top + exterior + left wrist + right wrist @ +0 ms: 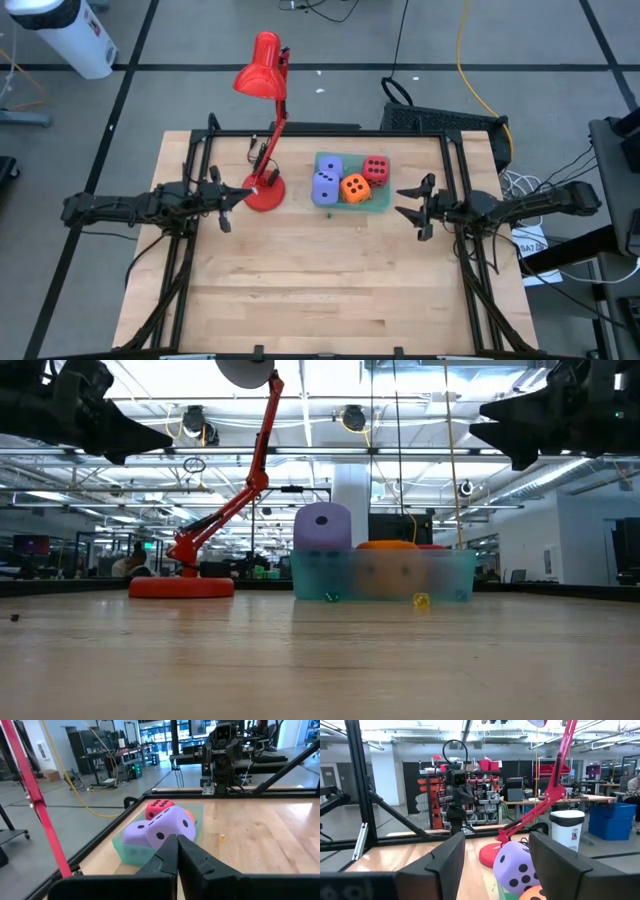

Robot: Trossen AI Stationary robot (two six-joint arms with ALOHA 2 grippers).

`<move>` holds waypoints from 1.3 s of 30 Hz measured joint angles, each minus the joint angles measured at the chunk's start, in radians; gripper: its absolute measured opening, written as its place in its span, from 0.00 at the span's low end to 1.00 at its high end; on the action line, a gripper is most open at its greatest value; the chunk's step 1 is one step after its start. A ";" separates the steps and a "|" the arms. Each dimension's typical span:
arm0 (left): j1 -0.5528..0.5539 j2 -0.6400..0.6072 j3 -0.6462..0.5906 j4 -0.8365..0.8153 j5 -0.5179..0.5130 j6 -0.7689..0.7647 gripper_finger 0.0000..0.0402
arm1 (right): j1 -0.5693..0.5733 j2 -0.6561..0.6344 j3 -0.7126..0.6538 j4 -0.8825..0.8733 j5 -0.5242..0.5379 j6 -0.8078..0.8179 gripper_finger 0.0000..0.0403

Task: Pick & Place Dice
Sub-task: Put the yellow die into the green bin

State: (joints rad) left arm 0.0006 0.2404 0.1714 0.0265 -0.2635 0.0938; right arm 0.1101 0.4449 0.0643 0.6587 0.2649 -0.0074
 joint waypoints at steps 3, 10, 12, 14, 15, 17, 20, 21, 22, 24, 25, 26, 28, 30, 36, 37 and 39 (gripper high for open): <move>0.000 -0.001 0.000 -0.002 0.000 -0.011 0.01 | 0.000 -0.001 -0.001 -0.008 0.000 -0.011 0.51; 0.000 0.003 0.000 -0.001 0.000 -0.013 0.06 | 0.001 0.010 -0.002 -0.019 -0.002 -0.061 0.50; 0.000 0.003 0.000 0.000 0.000 -0.014 0.06 | 0.001 0.014 -0.003 -0.020 -0.003 -0.066 0.46; 0.000 0.003 0.000 0.007 0.000 -0.014 0.06 | 0.001 0.016 -0.003 -0.020 -0.001 -0.078 0.40; 0.000 0.003 0.000 0.009 0.000 -0.014 0.06 | 0.001 0.016 -0.003 -0.020 0.002 -0.083 0.37; 0.000 0.003 0.000 0.012 0.000 -0.014 0.06 | 0.001 0.016 -0.003 -0.020 0.022 -0.084 0.29; 0.000 0.003 0.000 0.013 0.000 -0.014 0.06 | 0.001 0.016 -0.003 -0.021 0.027 -0.095 0.14; 0.000 0.003 0.000 0.013 0.000 -0.014 0.06 | 0.001 0.016 -0.003 -0.021 0.026 -0.105 0.09; 0.000 0.003 0.000 0.013 0.000 -0.013 0.06 | 0.001 0.016 -0.003 -0.023 0.026 -0.114 0.05; 0.000 0.003 0.000 0.013 0.000 -0.013 0.06 | 0.001 0.016 -0.003 -0.028 0.026 -0.116 0.02; 0.000 0.003 0.000 0.013 0.000 -0.013 0.06 | 0.001 0.016 -0.003 -0.029 0.026 -0.112 0.02; 0.000 0.003 0.000 0.013 0.000 -0.013 0.06 | 0.001 0.016 -0.003 -0.033 0.021 -0.111 0.03; 0.000 0.003 0.000 0.013 0.000 -0.013 0.06 | 0.002 0.019 -0.003 -0.036 -0.008 -0.111 0.03; 0.000 0.003 0.000 0.013 0.000 -0.013 0.06 | 0.011 0.036 0.010 -0.035 -0.034 -0.110 0.02; 0.000 0.003 0.000 0.015 0.000 -0.014 0.06 | 0.111 0.221 0.103 -0.034 0.052 -0.119 0.07; 0.000 0.003 0.000 0.017 0.000 -0.015 0.06 | 0.130 0.265 0.126 -0.033 0.079 -0.133 0.10; 0.000 0.003 0.000 0.018 0.000 -0.018 0.06 | 0.167 0.358 0.171 -0.032 0.122 -0.166 0.16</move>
State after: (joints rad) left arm 0.0006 0.2436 0.1715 0.0450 -0.2638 0.0757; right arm 0.2772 0.8026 0.2351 0.6266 0.3869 -0.1732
